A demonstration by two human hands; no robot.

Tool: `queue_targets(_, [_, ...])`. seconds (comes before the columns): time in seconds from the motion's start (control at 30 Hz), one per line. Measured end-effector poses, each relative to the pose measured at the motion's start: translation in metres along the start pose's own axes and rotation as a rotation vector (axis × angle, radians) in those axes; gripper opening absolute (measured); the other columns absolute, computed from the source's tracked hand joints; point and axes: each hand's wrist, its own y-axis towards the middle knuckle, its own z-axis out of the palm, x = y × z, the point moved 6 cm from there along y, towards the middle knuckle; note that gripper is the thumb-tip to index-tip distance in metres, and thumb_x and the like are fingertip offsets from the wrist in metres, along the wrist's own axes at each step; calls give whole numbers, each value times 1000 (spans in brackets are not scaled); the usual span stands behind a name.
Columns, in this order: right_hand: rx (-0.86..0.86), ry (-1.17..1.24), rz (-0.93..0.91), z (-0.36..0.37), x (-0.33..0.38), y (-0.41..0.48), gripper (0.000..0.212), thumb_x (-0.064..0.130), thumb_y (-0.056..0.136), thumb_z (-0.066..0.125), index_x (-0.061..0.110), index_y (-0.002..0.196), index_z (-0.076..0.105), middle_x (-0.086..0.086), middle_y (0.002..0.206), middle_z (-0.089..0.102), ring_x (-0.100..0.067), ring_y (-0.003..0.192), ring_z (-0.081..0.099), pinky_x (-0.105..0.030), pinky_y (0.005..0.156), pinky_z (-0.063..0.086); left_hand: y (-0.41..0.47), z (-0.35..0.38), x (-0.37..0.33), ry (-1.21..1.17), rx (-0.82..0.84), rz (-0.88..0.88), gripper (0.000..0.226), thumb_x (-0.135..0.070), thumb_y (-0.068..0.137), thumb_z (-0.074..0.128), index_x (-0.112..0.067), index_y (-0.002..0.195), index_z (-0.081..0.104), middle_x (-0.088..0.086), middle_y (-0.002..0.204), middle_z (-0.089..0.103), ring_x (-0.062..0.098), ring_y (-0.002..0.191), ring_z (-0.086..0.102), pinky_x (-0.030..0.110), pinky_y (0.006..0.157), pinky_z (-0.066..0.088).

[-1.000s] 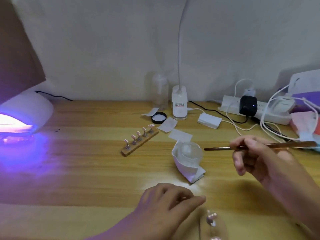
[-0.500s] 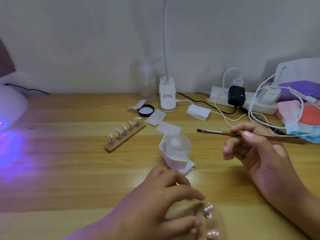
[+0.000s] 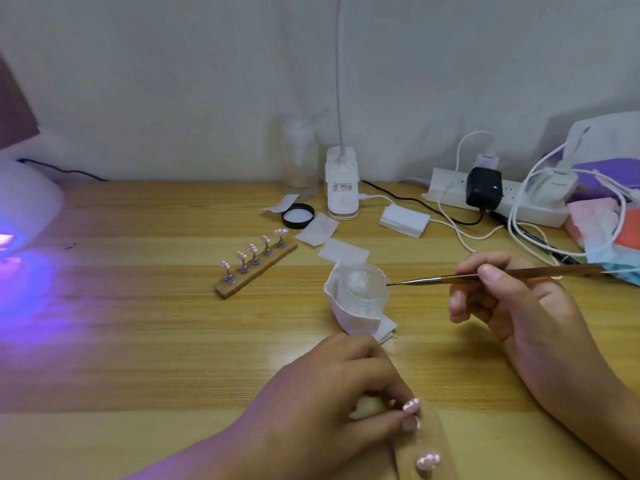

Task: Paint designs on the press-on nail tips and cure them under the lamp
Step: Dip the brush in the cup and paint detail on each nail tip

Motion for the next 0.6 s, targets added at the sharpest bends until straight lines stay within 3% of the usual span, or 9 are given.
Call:
queue_targets(0.13, [-14, 43, 30, -2, 0, 0, 21, 20, 86, 51, 20, 81, 72, -9, 65, 61, -17, 63, 60, -22, 60, 53, 1, -4, 4, -38, -1, -60, 15, -51, 84, 67, -45, 98, 65, -25, 95, 55, -6, 93, 51, 10, 68, 38])
queue_targets(0.27, [-42, 26, 12, -3, 1, 0, 12, 15, 88, 62, 23, 85, 71, -5, 64, 58, -13, 63, 56, -20, 62, 51, 0, -9, 8, -275, -52, -117, 7, -29, 83, 77, -33, 89, 75, -16, 89, 60, -4, 77, 53, 10, 66, 38])
queue_targets(0.4, [-61, 67, 20, -6, -1, 2, 7, 20, 80, 67, 24, 83, 72, 0, 63, 56, -11, 62, 53, -21, 66, 51, -7, -26, 13, -579, -311, -126, 9, -34, 79, 72, -30, 87, 75, -17, 88, 57, -2, 62, 47, 10, 59, 39])
queue_targets(0.5, [42, 304, 154, -2, -6, 4, 15, 30, 73, 70, 21, 85, 73, 0, 64, 54, -11, 62, 56, -34, 75, 57, -11, -36, 30, -755, -503, -280, 6, -38, 79, 71, -35, 83, 72, -19, 79, 56, 0, 55, 44, 10, 52, 37])
queue_targets(0.6, [146, 447, 226, 1, -8, 4, 29, 33, 67, 78, 17, 91, 73, -2, 69, 56, -14, 66, 59, -49, 82, 56, -10, -35, 42, -859, -519, -393, 20, -47, 74, 71, -33, 88, 72, -14, 73, 56, 1, 56, 47, 21, 55, 36])
